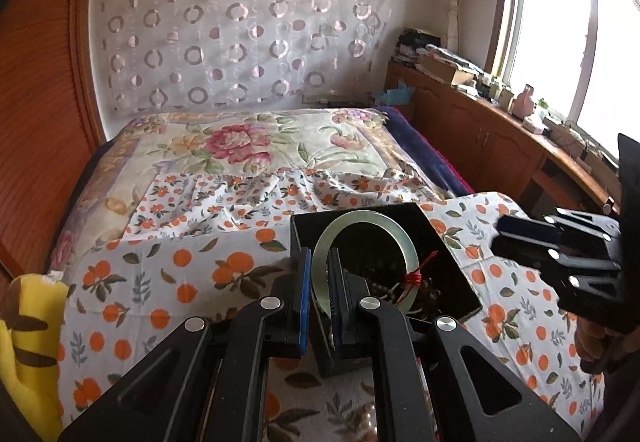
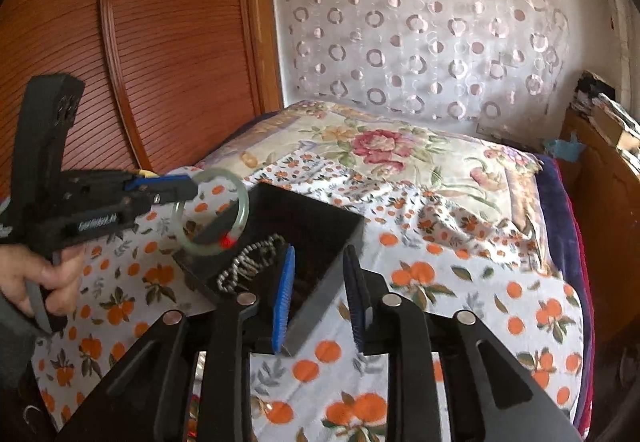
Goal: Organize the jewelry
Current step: 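Lower the jade bangle and bead bracelet into the black box, opening both tools, then move both tools back to the pile, right tool over the silver bangle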
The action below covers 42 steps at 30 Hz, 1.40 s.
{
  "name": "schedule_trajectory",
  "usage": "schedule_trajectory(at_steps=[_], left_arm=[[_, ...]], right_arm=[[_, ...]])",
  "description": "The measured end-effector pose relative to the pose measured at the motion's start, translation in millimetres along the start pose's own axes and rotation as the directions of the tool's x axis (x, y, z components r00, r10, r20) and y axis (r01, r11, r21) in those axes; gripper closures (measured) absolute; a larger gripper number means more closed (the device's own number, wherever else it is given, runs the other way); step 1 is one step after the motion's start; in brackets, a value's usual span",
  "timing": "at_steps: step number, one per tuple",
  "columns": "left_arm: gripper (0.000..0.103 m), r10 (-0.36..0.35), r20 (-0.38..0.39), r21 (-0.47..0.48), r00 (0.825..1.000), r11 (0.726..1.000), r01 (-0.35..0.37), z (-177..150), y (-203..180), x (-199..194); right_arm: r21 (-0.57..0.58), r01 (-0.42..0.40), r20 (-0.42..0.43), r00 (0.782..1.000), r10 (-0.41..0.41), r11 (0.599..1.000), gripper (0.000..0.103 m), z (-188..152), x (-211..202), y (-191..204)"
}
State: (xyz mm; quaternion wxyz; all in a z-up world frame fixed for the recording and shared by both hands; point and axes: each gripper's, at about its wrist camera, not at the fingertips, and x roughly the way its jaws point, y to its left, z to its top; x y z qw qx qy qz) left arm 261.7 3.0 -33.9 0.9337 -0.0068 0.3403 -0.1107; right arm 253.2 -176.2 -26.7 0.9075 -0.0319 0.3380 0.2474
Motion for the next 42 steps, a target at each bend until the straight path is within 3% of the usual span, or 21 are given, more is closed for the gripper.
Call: schedule_trajectory(at_steps=[10, 14, 17, 22, 31, 42], left_arm=[[0.093, -0.004, -0.048, 0.035, 0.999, 0.999, 0.005, 0.7, -14.8, 29.6], [0.083, -0.015, -0.040, 0.015, 0.999, 1.000, 0.016, -0.2, -11.5, 24.8], [0.066, -0.016, -0.027, 0.016, 1.000, 1.000, 0.016, -1.7, -10.3, 15.5], [0.065, -0.009, -0.006, 0.019, 1.000, 1.000, 0.009, -8.7, -6.9, -5.9], [0.056, 0.013, -0.033, 0.022, 0.999, 1.000, -0.013, -56.0, -0.9, -39.2], [0.055, 0.009, -0.104, 0.002, 0.995, 1.000, -0.008, -98.2, 3.9, -40.3]], right_arm=[[0.042, 0.027, -0.034, 0.999, -0.025, 0.999, 0.075, -33.3, -7.7, -14.5], [0.041, 0.023, -0.046, 0.999, -0.021, 0.999, 0.075, -42.1, -11.7, -10.6], [0.036, 0.011, -0.062, 0.998, -0.008, 0.999, 0.075, -49.8, -13.7, -3.1], [0.021, -0.017, -0.077, 0.997, 0.018, 1.000, 0.075, -57.5, -16.3, 13.9], [-0.035, -0.075, -0.151, 0.986, 0.069, 0.997, 0.075, -78.2, -12.7, 51.4], [-0.055, -0.080, -0.222, 0.973, 0.065, 0.995, 0.079, -89.0, 1.6, 66.9]])
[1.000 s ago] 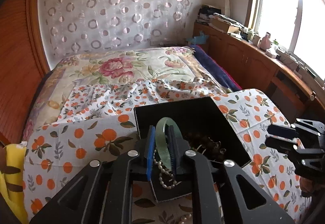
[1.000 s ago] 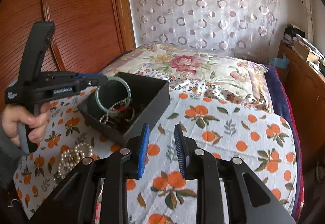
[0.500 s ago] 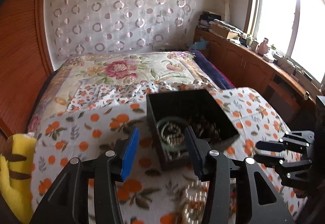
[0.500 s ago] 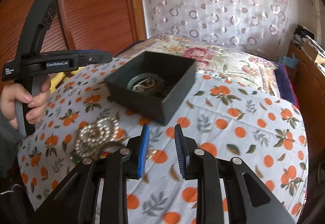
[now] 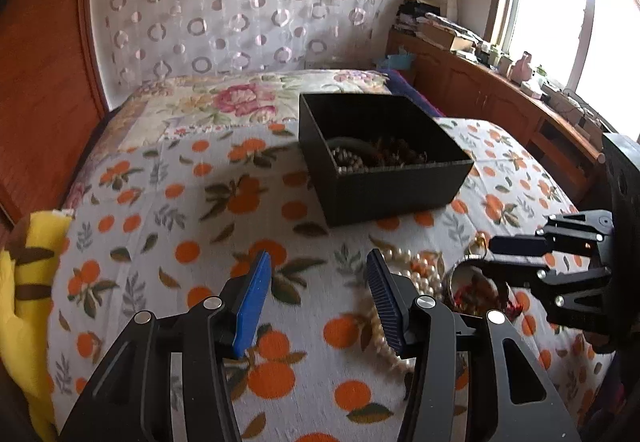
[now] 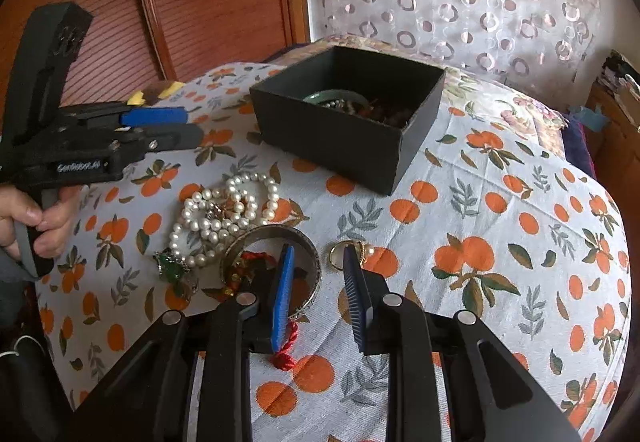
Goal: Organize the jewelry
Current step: 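Move both tools back to the pile, right tool over the silver bangle, then close the right tool on the rim of the silver bangle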
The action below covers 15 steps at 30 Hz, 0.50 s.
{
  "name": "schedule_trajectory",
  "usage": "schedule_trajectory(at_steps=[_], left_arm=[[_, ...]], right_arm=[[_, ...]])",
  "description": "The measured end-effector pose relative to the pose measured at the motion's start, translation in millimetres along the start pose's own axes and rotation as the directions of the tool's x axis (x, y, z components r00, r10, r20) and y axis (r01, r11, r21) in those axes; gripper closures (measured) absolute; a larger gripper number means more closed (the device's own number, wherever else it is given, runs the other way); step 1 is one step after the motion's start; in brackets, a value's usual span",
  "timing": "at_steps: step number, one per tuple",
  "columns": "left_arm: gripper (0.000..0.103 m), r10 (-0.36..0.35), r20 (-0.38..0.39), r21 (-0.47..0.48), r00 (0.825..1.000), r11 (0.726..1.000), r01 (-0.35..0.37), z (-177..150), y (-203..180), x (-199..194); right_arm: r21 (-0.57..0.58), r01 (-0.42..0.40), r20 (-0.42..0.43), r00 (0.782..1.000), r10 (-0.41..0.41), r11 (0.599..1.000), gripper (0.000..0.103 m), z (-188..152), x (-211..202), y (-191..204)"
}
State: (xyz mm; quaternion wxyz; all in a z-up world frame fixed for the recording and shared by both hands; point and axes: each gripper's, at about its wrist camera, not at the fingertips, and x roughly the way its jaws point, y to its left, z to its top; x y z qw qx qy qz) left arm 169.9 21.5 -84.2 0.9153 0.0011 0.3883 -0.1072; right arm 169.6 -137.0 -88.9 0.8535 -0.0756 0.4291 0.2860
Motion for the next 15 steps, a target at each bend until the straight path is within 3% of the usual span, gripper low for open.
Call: schedule_trajectory(at_steps=[5, 15], left_arm=[[0.055, -0.016, -0.020, 0.007, 1.000, 1.000, 0.016, -10.4, -4.9, 3.0], [0.055, -0.026, -0.026, 0.000, 0.999, 1.000, 0.026, -13.9, -6.2, 3.4]], right_arm=[[0.007, -0.020, -0.027, 0.999, 0.020, 1.000, 0.096, -1.8, 4.7, -1.5], [0.009, 0.006, 0.042, 0.999, -0.007, 1.000, 0.098, 5.7, -15.7, -3.5]])
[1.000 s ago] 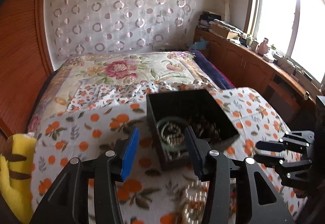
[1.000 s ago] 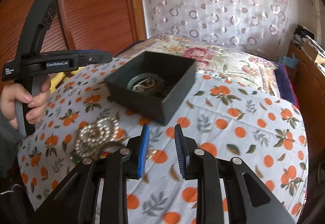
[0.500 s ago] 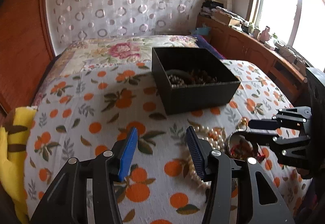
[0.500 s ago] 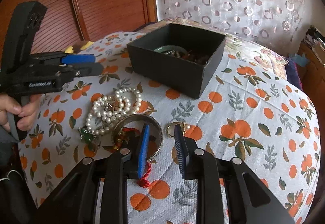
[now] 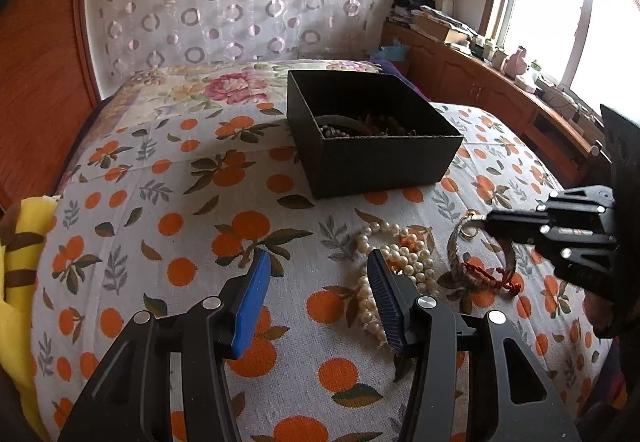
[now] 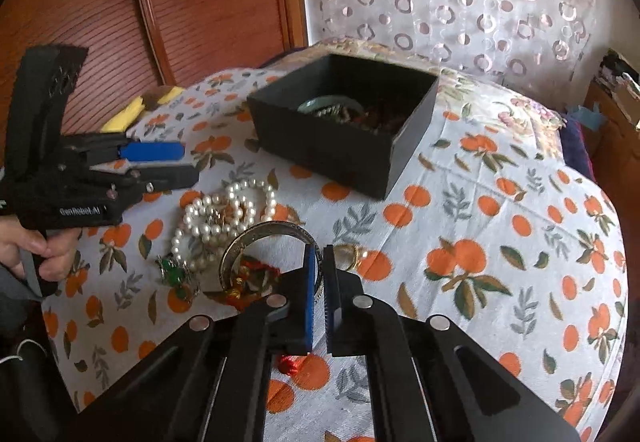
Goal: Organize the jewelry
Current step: 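Close the right tool on the rim of the silver bangle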
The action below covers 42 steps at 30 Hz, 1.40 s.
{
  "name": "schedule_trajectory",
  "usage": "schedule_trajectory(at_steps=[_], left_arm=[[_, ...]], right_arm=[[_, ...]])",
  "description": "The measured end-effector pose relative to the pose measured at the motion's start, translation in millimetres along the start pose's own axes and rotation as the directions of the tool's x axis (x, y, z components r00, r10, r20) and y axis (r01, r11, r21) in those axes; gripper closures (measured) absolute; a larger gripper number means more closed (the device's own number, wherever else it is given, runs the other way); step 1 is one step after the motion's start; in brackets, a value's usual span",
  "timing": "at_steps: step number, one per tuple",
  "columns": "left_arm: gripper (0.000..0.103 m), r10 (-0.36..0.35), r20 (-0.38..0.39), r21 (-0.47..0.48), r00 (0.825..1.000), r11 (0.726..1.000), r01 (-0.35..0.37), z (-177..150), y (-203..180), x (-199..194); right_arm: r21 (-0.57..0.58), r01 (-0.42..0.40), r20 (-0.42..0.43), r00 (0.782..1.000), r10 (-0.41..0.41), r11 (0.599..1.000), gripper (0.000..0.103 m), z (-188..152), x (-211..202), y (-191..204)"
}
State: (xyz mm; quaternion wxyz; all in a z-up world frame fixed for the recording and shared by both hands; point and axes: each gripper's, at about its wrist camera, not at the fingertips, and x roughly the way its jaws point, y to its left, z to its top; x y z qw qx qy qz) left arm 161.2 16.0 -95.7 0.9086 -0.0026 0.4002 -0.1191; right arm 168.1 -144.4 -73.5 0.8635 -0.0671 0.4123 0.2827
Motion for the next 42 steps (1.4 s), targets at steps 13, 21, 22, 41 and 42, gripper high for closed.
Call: schedule_trajectory(at_steps=[13, 21, 22, 41, 42], left_arm=[[0.055, -0.016, -0.010, 0.006, 1.000, 1.000, 0.016, -2.2, -6.3, 0.9], [0.055, -0.031, -0.033, 0.034, 0.999, 0.999, 0.032, -7.3, -12.2, 3.2], [0.056, -0.028, -0.035, 0.035, 0.999, 0.999, 0.029, -7.5, -12.6, 4.1], [0.068, -0.019, -0.096, 0.077, 0.995, 0.997, 0.026, -2.3, -21.0, 16.0], [0.068, -0.014, -0.096, 0.092, 0.995, 0.995, 0.023, -0.3, -23.0, 17.6]], right_arm=[[0.005, 0.055, 0.068, 0.996, -0.056, 0.998, 0.098, 9.8, -21.4, -14.7], [0.032, 0.057, 0.047, 0.997, -0.058, 0.998, 0.098, -0.7, -13.7, -21.8], [0.034, 0.054, 0.046, 0.997, -0.056, 0.998, 0.098, -1.4, -13.3, -22.0], [0.044, 0.042, 0.046, 0.998, -0.044, 0.998, 0.098, -6.7, -15.4, -19.8], [0.042, 0.041, 0.048, 0.998, -0.043, 0.998, 0.098, -7.5, -15.9, -20.6]])
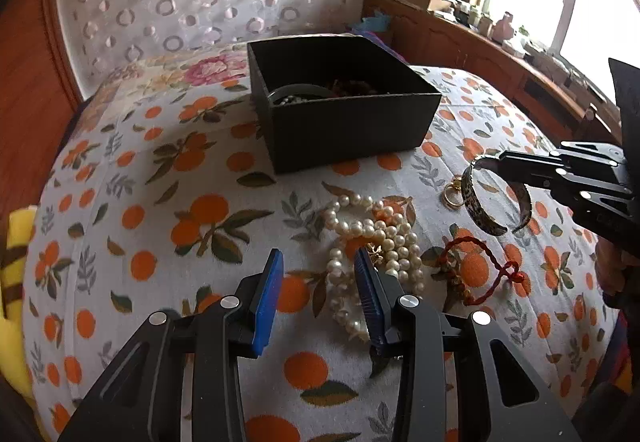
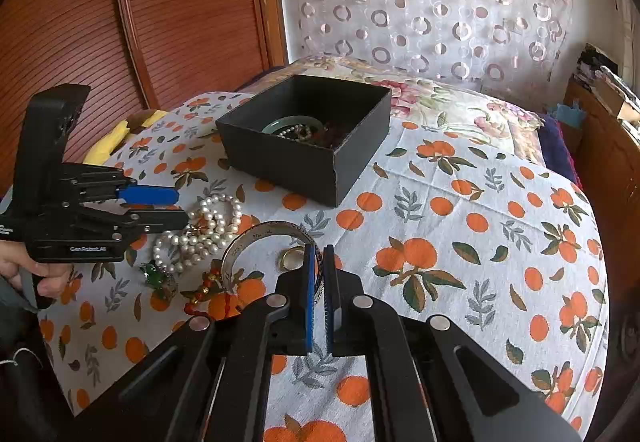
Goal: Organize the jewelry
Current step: 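Close the right tool on the rim of the silver bangle, then grasp the pearl necklace with the left tool while the right tool lifts the silver bangle, then carry the pearls and silver bangle over the black box and open both tools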
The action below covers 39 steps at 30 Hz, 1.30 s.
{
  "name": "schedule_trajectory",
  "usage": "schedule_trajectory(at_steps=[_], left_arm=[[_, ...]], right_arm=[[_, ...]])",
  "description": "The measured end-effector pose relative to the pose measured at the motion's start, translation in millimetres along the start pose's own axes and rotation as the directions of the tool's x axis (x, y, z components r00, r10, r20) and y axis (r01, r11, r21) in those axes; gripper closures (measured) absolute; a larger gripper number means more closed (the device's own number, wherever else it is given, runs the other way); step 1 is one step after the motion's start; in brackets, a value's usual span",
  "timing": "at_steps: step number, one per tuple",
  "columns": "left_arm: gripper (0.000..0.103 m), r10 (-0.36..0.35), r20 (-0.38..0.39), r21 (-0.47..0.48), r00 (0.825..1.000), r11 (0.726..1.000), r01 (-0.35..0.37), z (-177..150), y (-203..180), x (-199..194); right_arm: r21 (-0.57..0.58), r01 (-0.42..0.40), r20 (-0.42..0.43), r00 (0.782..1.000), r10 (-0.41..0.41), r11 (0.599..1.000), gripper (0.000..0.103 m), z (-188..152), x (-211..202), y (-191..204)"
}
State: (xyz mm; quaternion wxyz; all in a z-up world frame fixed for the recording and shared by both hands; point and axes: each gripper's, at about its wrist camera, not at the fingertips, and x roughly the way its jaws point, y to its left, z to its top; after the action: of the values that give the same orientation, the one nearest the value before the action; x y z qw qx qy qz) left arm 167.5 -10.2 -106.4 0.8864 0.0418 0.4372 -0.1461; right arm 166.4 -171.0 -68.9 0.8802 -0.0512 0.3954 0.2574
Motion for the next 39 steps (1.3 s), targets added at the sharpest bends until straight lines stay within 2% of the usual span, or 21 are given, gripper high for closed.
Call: schedule_trajectory(at_steps=[8, 10, 12, 15, 20, 24, 31, 39], left_arm=[[0.069, -0.049, -0.058, 0.084, 0.997, 0.995, 0.054, 23.2, -6.5, 19.0], [0.085, -0.037, -0.065, 0.103, 0.997, 0.994, 0.043, 24.7, -7.0, 21.8], [0.096, -0.043, -0.070, 0.105, 0.997, 0.993, 0.050, 25.2, -4.7, 23.2], [0.097, -0.071, -0.072, 0.079, 0.995, 0.994, 0.077, 24.8, 0.2, 22.6], [0.097, -0.076, 0.023, 0.050, 0.997, 0.996, 0.074, 30.6, 0.0, -5.5], [0.097, -0.077, 0.111, 0.032, 0.991, 0.997, 0.074, 46.1, -2.0, -33.8], [0.097, -0.073, 0.246, 0.043, 0.966, 0.997, 0.065, 83.8, -11.8, -81.6], [0.097, -0.060, 0.331, 0.062, 0.942, 0.997, 0.042, 112.9, -13.1, -114.4]], right_arm=[[0.002, 0.003, 0.023, 1.000, -0.003, 1.000, 0.098, 0.3, -11.2, 0.2], [0.006, 0.005, 0.025, 1.000, -0.005, 1.000, 0.098, -1.7, -15.1, -0.9], [0.012, 0.007, 0.025, 1.000, -0.007, 1.000, 0.098, -3.4, -16.5, -2.8], [0.018, 0.008, 0.021, 1.000, -0.008, 1.000, 0.098, -6.6, -17.0, -4.6], [0.018, 0.007, 0.027, 1.000, -0.008, 1.000, 0.098, -6.3, -17.7, -4.5], [0.011, 0.006, 0.056, 0.998, -0.007, 1.000, 0.098, 1.2, -23.0, -2.4], [-0.002, 0.016, 0.119, 0.993, -0.016, 1.000, 0.098, 23.6, -35.8, 0.0], [-0.008, 0.040, 0.167, 0.985, -0.038, 0.999, 0.098, 45.7, -47.2, -3.7]])
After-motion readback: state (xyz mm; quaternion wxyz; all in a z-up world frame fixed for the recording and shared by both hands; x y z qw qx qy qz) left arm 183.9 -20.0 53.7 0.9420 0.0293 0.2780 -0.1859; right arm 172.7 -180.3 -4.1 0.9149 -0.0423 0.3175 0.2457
